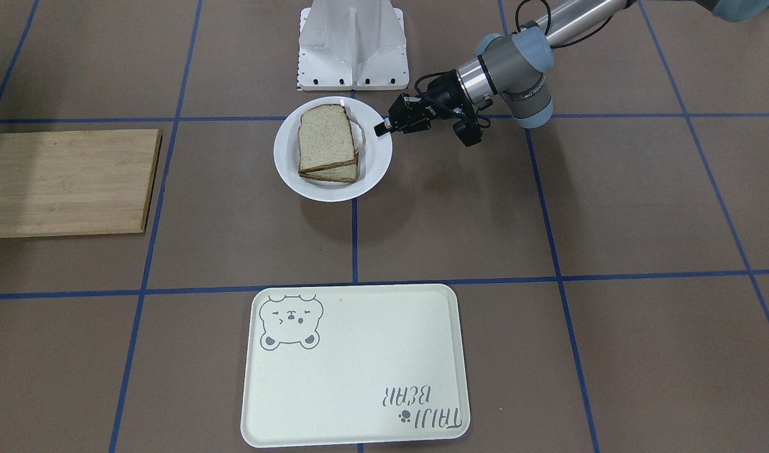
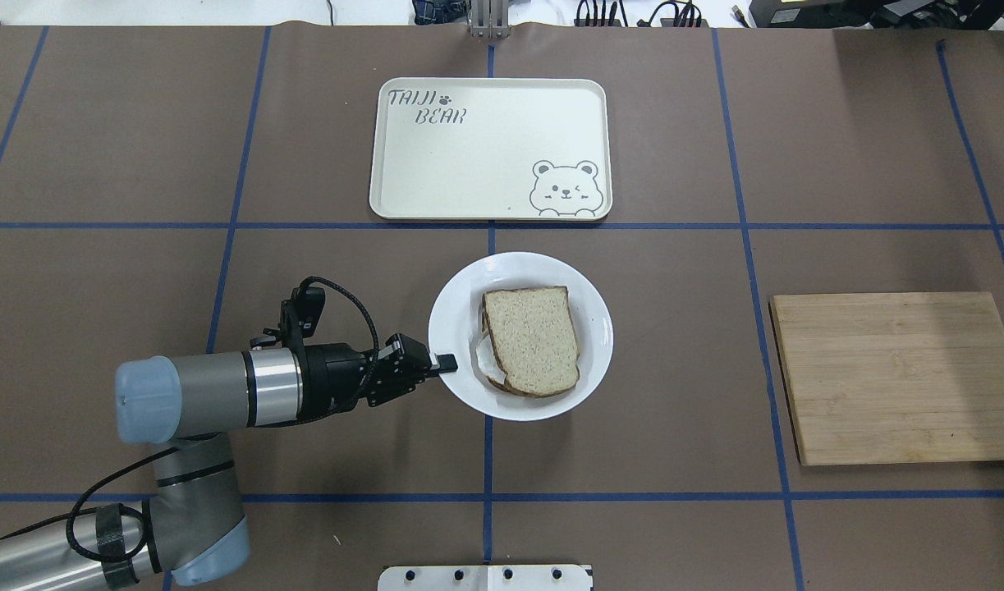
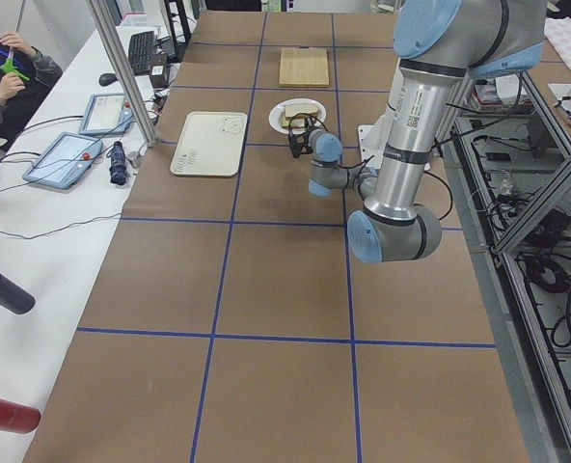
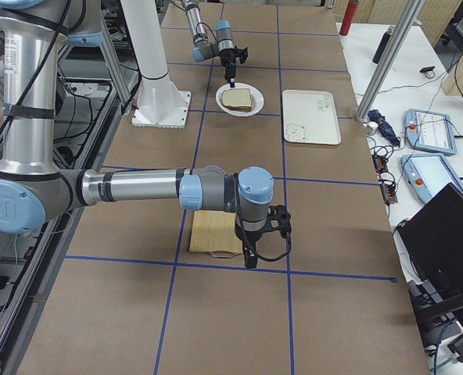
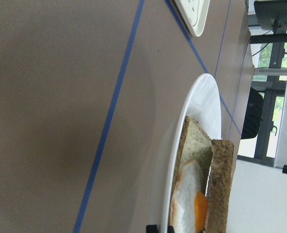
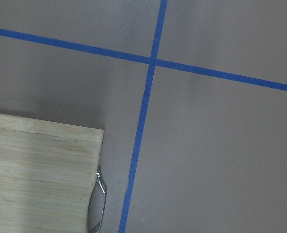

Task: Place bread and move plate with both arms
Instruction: 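Slide the plate with the left gripper onto the white bear tray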

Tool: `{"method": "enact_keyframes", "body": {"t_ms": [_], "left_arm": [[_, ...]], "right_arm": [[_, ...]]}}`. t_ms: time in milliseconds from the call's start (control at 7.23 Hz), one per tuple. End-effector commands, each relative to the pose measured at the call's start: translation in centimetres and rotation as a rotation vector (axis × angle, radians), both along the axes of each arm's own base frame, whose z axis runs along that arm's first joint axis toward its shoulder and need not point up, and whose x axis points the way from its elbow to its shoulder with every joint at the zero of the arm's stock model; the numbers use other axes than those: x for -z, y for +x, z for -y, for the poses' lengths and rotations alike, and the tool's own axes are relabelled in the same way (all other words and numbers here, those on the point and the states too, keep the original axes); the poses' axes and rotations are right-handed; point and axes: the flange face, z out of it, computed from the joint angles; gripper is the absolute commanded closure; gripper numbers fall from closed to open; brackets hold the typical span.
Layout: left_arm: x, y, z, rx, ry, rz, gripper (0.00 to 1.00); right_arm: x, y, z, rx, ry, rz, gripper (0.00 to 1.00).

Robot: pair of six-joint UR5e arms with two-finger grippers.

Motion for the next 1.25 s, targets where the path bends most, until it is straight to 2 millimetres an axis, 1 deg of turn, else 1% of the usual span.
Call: {"method": "enact_keyframes", "body": {"t_ms": [0, 138, 277, 415, 553, 692, 830, 969, 1107], "left_arm": [[0.6, -1.3, 4.3, 0.137, -0.146, -0.055, 1.0], [1.8, -0.8, 8.2, 0.217, -0.25, -0.033, 1.0], [2.8, 1.0, 12.3, 0.317, -0.313, 0.063, 1.0], [3.0, 1.5, 16.2, 0.38, -0.386, 0.072, 1.0], [1.9, 2.1, 19.7, 0.439, -0.445, 0.103, 1.0], [1.5, 3.4, 21.7, 0.482, -0.462, 0.13, 1.0], [1.7, 5.0, 23.2, 0.514, -0.487, 0.194, 1.0], [3.0, 7.2, 24.8, 0.539, -0.502, 0.228, 1.0], [3.4, 8.2, 25.0, 0.531, -0.505, 0.237, 1.0]], "right_arm": [[-0.2, 0.0, 0.0, -0.001, -0.005, 0.001, 0.0], [-0.1, 0.1, 0.0, -0.002, -0.004, 0.001, 0.0], [-0.2, 0.1, 0.0, -0.002, -0.005, 0.002, 0.0], [-0.2, 0.0, 0.0, -0.001, -0.005, 0.002, 0.0], [-0.3, 0.0, 0.0, -0.002, -0.008, 0.001, 0.0], [-0.3, 0.0, 0.0, -0.004, -0.01, 0.002, 0.0], [-0.2, 0.0, 0.1, -0.005, -0.009, 0.002, 0.0], [-0.2, 0.0, 0.1, -0.005, -0.009, 0.002, 0.0], [-0.2, 0.0, 0.2, -0.007, -0.009, 0.001, 0.0]]}}
